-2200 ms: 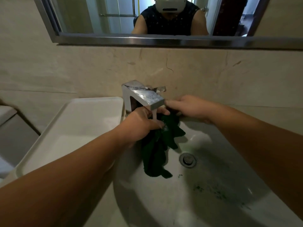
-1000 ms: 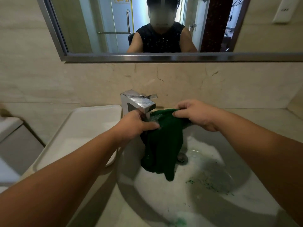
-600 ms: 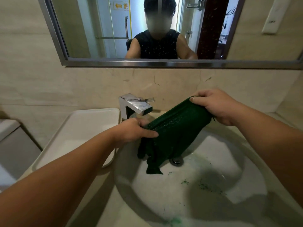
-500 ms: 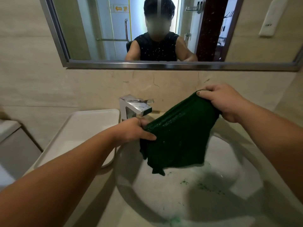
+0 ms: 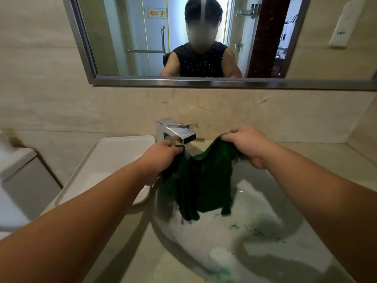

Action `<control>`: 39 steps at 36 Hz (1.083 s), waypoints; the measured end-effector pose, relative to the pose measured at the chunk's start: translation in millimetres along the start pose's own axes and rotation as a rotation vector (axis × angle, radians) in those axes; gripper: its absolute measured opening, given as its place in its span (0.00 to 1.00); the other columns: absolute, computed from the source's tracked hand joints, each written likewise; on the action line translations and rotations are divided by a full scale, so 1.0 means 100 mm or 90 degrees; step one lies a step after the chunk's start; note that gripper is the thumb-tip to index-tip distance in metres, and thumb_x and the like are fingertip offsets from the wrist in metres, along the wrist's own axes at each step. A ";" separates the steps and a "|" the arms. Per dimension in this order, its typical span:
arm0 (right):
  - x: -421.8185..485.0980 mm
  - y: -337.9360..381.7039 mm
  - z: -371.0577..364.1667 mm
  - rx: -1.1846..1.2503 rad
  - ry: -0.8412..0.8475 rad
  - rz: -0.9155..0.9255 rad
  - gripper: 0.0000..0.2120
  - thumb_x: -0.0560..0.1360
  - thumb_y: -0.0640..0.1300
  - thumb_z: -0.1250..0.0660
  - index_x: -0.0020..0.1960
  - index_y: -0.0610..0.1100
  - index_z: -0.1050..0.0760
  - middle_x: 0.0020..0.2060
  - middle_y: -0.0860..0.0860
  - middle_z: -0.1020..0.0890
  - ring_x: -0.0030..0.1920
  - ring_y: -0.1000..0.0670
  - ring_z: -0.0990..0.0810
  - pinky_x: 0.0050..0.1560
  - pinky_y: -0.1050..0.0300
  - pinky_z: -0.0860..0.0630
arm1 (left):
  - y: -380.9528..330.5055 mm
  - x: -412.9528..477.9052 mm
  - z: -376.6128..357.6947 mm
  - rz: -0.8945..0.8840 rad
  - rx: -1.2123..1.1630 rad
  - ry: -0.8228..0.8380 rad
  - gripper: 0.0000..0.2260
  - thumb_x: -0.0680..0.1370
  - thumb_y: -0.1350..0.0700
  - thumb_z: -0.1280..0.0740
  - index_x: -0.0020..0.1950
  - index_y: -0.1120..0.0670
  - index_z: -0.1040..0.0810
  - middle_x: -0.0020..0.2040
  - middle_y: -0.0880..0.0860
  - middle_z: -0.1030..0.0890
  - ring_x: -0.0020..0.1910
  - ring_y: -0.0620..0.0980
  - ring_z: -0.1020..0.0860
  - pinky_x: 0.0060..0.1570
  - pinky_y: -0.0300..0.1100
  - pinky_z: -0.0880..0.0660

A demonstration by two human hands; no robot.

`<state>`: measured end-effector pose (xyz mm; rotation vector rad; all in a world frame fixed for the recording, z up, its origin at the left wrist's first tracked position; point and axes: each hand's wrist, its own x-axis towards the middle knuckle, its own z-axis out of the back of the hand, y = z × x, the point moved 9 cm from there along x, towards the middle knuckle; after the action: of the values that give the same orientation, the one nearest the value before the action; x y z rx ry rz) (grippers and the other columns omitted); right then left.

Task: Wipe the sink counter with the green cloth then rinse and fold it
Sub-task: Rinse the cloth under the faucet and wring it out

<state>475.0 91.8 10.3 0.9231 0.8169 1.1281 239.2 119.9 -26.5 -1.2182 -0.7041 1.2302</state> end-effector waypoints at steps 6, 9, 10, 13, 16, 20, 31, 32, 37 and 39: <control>-0.03 -0.02 -0.60 0.120 0.089 -0.030 0.08 0.81 0.36 0.35 0.54 0.34 0.19 0.44 0.37 0.14 0.39 0.43 0.12 0.36 0.48 0.15 | 0.02 -0.01 0.07 0.029 -0.089 -0.017 0.09 0.83 0.55 0.32 0.62 0.56 0.22 0.57 0.63 0.15 0.55 0.61 0.15 0.57 0.57 0.16; -0.05 -0.02 -0.86 0.193 0.133 -0.047 0.10 0.82 0.38 0.36 0.57 0.37 0.18 0.50 0.37 0.13 0.49 0.40 0.11 0.44 0.46 0.13 | 0.02 -0.01 0.03 0.026 -0.121 -0.002 0.07 0.83 0.56 0.31 0.60 0.56 0.21 0.55 0.63 0.14 0.53 0.62 0.13 0.53 0.56 0.15; -0.05 -0.04 -0.93 0.206 0.145 -0.052 0.10 0.82 0.39 0.35 0.58 0.39 0.17 0.51 0.38 0.13 0.51 0.41 0.12 0.46 0.45 0.13 | 0.01 -0.02 -0.01 0.021 -0.131 0.009 0.06 0.82 0.57 0.31 0.58 0.56 0.20 0.52 0.62 0.13 0.52 0.61 0.13 0.52 0.55 0.15; -0.05 -0.10 -1.03 0.215 0.163 -0.041 0.11 0.80 0.38 0.35 0.56 0.44 0.15 0.53 0.37 0.13 0.53 0.43 0.13 0.49 0.44 0.14 | -0.01 -0.05 -0.11 -0.002 -0.153 0.047 0.03 0.81 0.56 0.28 0.52 0.54 0.17 0.45 0.57 0.11 0.47 0.57 0.12 0.54 0.54 0.15; -0.06 -0.12 -1.04 0.205 0.176 -0.020 0.14 0.77 0.34 0.38 0.51 0.47 0.16 0.43 0.39 0.19 0.43 0.44 0.19 0.48 0.45 0.14 | 0.01 -0.01 -0.16 -0.012 -0.174 0.084 0.06 0.81 0.55 0.27 0.56 0.54 0.16 0.50 0.58 0.11 0.52 0.58 0.12 0.61 0.58 0.18; -0.06 -0.11 -0.99 0.186 0.182 0.011 0.18 0.77 0.32 0.39 0.63 0.45 0.24 0.37 0.45 0.21 0.31 0.52 0.23 0.42 0.52 0.19 | 0.10 0.06 -0.20 0.004 -0.155 0.107 0.17 0.78 0.52 0.24 0.65 0.56 0.19 0.55 0.59 0.12 0.57 0.59 0.14 0.64 0.60 0.20; 0.07 -0.30 -0.76 0.210 0.070 -0.019 0.09 0.81 0.42 0.37 0.58 0.45 0.20 0.43 0.46 0.13 0.42 0.48 0.16 0.50 0.49 0.20 | 0.09 0.21 -0.14 -0.059 -0.177 0.054 0.18 0.76 0.67 0.29 0.65 0.54 0.18 0.57 0.60 0.13 0.58 0.62 0.15 0.64 0.62 0.21; 0.08 -0.35 -0.76 0.192 0.064 -0.032 0.09 0.81 0.44 0.36 0.59 0.44 0.20 0.44 0.46 0.14 0.43 0.48 0.18 0.50 0.49 0.21 | 0.09 0.22 -0.14 -0.058 -0.179 0.050 0.19 0.75 0.67 0.30 0.64 0.54 0.18 0.57 0.61 0.13 0.58 0.63 0.15 0.63 0.63 0.20; 0.06 -0.54 -1.04 0.198 0.167 -0.115 0.22 0.79 0.65 0.36 0.60 0.50 0.18 0.57 0.50 0.14 0.61 0.48 0.18 0.69 0.47 0.27 | 0.08 0.22 -0.20 -0.050 -0.169 0.106 0.20 0.78 0.67 0.33 0.67 0.52 0.19 0.60 0.63 0.15 0.61 0.65 0.16 0.64 0.66 0.22; 0.07 -0.56 -1.16 0.232 0.208 -0.124 0.28 0.74 0.70 0.34 0.62 0.51 0.18 0.58 0.51 0.13 0.64 0.48 0.19 0.73 0.47 0.30 | 0.12 0.20 -0.21 -0.042 -0.142 0.130 0.21 0.80 0.69 0.37 0.67 0.51 0.18 0.61 0.63 0.15 0.62 0.65 0.16 0.66 0.66 0.23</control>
<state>393.1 110.8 -87.8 0.9434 1.3844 0.9874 260.2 131.4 -47.1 -1.4702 -0.7369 0.9744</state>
